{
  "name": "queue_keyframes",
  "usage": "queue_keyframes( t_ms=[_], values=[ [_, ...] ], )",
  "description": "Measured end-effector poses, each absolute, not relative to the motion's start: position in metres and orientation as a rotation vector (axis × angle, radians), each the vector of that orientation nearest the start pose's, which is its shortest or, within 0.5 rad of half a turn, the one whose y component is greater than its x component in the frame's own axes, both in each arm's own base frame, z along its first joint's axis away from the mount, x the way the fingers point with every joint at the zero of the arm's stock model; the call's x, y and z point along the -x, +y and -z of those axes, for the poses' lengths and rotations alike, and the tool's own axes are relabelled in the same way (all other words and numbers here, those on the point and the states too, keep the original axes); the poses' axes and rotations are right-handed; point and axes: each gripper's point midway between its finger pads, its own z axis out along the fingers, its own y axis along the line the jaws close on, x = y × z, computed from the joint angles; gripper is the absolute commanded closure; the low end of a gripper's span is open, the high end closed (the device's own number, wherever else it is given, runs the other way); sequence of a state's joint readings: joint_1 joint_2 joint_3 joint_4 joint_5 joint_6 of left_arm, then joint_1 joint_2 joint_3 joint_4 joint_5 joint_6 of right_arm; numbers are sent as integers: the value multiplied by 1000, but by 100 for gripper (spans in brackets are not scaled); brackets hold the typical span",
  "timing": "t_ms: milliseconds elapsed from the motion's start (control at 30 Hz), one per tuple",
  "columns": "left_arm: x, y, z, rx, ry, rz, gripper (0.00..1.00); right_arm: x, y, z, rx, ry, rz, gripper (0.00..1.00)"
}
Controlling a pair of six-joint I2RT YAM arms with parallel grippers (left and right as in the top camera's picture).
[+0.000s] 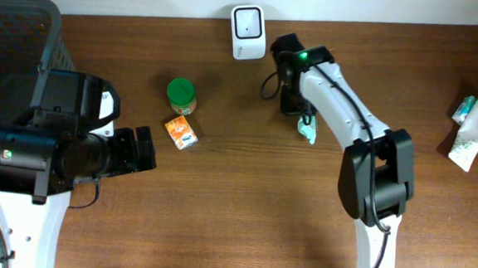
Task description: Scan the item barcode
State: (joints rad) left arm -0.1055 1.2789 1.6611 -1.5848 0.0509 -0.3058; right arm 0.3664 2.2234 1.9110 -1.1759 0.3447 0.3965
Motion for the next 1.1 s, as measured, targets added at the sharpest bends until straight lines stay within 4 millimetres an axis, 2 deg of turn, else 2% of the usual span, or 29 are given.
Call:
queue_keyframes(
  t_ms=[100, 133, 167, 200, 300, 333, 400, 467, 500, 567, 667, 733, 800, 900, 967, 1033, 1100],
  values=[
    [-235, -34, -284, 265, 2774, 175, 1, -442, 121, -67, -21, 2851, 487, 96],
    [-235, -34, -284, 265, 2773, 175, 1, -437, 126, -61, 1, 2853, 500, 92],
    [-235, -34, -284, 265, 2774, 175, 1, -434, 130, -58, 18, 2855, 507, 83],
    [-235, -34, -284, 265, 2774, 175, 1, -432, 134, -55, 35, 2857, 510, 70],
    [-235, -34, -284, 265, 2774, 175, 1, -424, 158, -51, 97, 2861, 473, 65],
    [-235, -34, -284, 265, 2774, 175, 1, -421, 165, -50, 113, 2867, 448, 52],
    [-235, -34, -284, 265, 2774, 175, 1, -413, 187, -47, 158, 2891, 367, 34],
    [-235, -34, -284, 265, 2774, 175, 1, -404, 203, -45, 200, 2924, 297, 27],
    [-235, -34, -284, 265, 2774, 175, 1, -400, 206, -46, 209, 2945, 279, 20],
    [-235, -34, -284, 265, 2773, 175, 1, -402, 207, -60, 198, 2961, 250, 14],
    [-235, -34, -284, 265, 2773, 175, 1, -423, 197, -96, 130, 2938, 174, 6],
    [-235, -34, -284, 265, 2773, 175, 1, -443, 181, -111, 97, 2918, 82, 7],
    [-235, -34, -284, 265, 2774, 175, 1, -454, 155, -112, 103, 2955, -53, 7],
    [-235, -34, -284, 265, 2774, 175, 1, -461, 118, -109, 180, 2977, -345, 6],
    [-235, -34, -284, 265, 2774, 175, 1, -457, 111, -100, 271, 2959, -546, 7],
    [-235, -34, -284, 265, 2774, 175, 1, -453, 111, -87, 341, 2923, -695, 16],
    [-235, -34, -284, 265, 2774, 175, 1, -453, 118, -72, 370, 2889, -758, 31]
  ],
)
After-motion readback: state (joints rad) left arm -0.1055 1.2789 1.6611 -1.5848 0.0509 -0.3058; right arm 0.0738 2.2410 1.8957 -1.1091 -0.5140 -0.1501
